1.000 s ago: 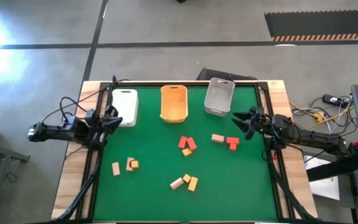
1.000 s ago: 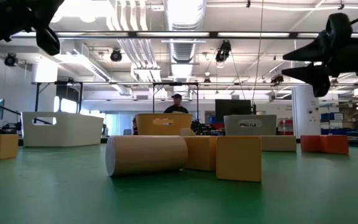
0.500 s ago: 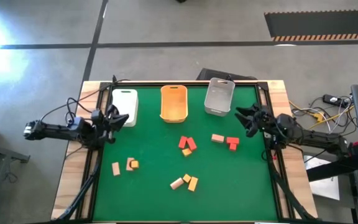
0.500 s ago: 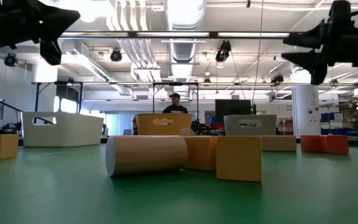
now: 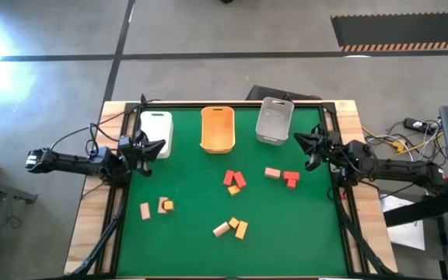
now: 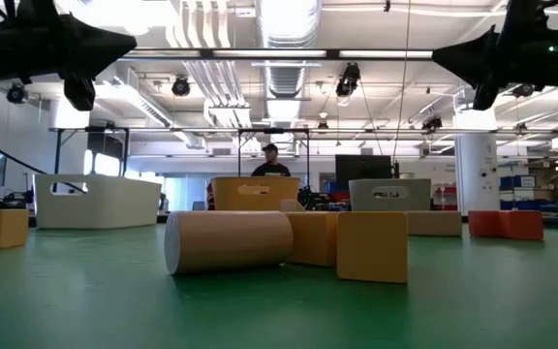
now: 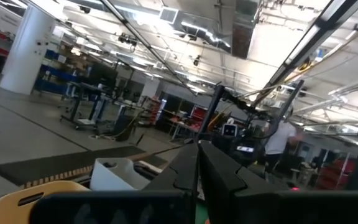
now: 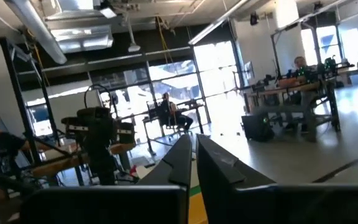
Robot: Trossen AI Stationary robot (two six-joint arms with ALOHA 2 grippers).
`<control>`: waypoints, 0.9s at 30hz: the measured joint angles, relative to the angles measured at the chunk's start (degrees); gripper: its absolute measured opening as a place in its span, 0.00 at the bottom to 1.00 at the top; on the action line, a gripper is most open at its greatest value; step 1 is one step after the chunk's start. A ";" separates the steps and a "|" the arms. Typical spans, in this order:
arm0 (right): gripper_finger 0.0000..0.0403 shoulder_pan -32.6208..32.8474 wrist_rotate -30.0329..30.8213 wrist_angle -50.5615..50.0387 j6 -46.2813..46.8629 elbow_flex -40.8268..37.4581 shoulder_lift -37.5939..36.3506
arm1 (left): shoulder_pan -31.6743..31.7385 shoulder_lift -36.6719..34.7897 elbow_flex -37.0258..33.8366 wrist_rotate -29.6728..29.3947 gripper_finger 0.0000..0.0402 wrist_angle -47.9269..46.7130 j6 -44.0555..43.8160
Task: Sort & place blocks by color
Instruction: Put the brown block into the yellow bin
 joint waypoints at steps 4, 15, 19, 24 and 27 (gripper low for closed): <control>0.03 0.00 -2.35 -0.05 -2.34 3.75 4.45 | 0.00 0.04 0.00 -2.78 0.00 0.03 2.63; 0.03 0.27 -3.52 -15.59 -5.13 16.77 15.41 | 0.00 -0.77 0.00 -3.72 0.00 0.24 2.76; 0.03 2.22 -3.49 -27.51 -4.90 22.59 19.63 | 0.00 -0.77 0.00 -3.72 0.00 0.24 2.76; 0.03 4.58 -3.02 -41.59 -3.41 29.98 24.83 | 0.00 -0.77 0.00 -3.70 0.00 0.30 2.73; 0.03 5.61 -3.03 -51.23 -2.86 33.23 28.10 | 0.00 -0.69 0.00 -3.70 0.00 0.36 2.73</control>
